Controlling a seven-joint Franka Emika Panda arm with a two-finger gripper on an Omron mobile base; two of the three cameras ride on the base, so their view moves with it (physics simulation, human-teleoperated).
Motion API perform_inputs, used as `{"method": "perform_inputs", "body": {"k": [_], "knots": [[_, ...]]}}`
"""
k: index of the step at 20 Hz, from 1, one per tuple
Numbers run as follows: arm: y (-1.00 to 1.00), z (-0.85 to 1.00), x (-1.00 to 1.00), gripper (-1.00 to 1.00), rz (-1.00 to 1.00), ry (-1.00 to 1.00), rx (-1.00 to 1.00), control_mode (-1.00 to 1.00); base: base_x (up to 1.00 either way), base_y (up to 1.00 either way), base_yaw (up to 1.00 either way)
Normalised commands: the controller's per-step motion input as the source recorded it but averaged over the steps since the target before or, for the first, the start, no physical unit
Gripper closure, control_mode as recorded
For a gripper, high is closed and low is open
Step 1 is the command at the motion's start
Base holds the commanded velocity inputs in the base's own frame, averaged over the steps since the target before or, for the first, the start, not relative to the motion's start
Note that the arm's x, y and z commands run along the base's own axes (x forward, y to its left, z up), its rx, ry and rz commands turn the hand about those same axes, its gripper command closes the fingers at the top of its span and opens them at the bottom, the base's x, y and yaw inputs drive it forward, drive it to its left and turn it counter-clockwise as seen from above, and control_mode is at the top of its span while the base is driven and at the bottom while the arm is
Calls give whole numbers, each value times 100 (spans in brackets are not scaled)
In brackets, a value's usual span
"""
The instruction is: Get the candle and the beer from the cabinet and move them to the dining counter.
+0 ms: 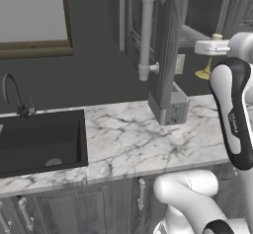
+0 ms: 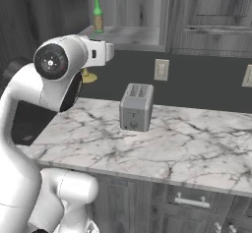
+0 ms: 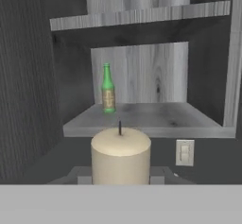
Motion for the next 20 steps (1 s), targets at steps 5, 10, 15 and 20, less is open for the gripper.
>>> {"method": "perform_inputs", "body": {"k": [5, 10, 15, 20], "knots": [[13, -8, -51, 100, -5, 7, 0, -100, 0, 0, 0], [14, -5, -50, 100, -3, 13, 0, -100, 0, 0, 0], [12, -19, -35, 100, 0, 9, -4, -100, 0, 0, 0], [18, -19, -23, 100, 0, 5, -5, -100, 0, 0, 0]]}}
